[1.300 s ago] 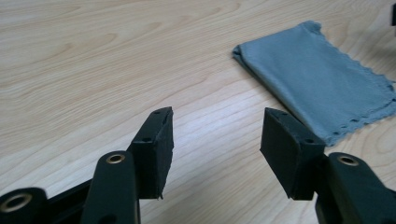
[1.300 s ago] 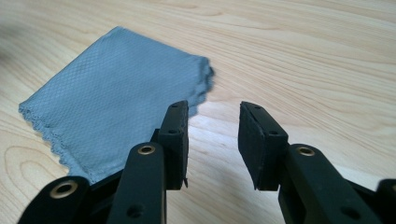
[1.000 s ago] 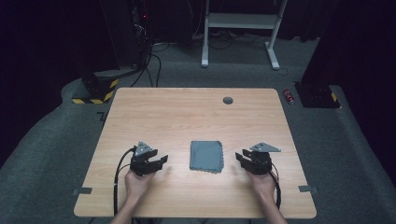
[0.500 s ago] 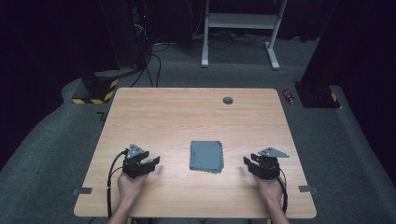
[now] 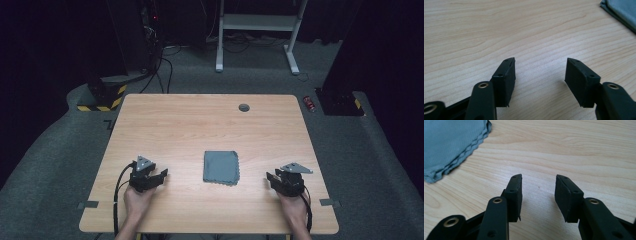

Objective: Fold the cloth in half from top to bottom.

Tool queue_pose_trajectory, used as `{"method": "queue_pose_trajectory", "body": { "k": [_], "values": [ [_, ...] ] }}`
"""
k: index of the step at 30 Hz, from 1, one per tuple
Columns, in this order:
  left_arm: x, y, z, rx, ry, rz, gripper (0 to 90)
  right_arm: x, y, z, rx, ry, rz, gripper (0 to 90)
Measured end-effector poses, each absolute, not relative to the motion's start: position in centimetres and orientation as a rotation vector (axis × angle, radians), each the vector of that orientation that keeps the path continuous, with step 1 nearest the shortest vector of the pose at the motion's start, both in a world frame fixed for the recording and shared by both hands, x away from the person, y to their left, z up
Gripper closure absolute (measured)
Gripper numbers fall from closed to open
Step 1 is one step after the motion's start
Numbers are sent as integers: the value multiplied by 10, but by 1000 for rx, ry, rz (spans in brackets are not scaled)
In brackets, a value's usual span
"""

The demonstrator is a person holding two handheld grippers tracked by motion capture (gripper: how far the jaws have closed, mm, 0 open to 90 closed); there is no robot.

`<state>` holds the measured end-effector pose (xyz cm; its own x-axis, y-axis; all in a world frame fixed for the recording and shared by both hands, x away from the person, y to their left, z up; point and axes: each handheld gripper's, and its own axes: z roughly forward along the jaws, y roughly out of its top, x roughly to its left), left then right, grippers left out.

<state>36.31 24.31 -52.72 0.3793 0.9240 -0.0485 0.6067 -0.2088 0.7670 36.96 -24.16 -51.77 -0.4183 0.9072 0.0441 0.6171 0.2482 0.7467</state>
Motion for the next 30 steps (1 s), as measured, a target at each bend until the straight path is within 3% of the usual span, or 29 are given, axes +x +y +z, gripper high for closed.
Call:
{"method": "queue_pose_trajectory", "body": {
  "k": [6,11,17,30],
  "values": [
    [361,237,-527,1977,1285,605,397,367,-242,-522,1355,2129,929,549],
    [361,236,-528,1971,1295,594,360,368,-241,-523,1338,2147,928,435],
    [361,236,-528,1976,1293,588,331,368,-241,-523,1364,2133,914,382],
    [361,236,-528,1982,1287,583,310,368,-241,-523,1370,2131,912,358]
  ]
}}
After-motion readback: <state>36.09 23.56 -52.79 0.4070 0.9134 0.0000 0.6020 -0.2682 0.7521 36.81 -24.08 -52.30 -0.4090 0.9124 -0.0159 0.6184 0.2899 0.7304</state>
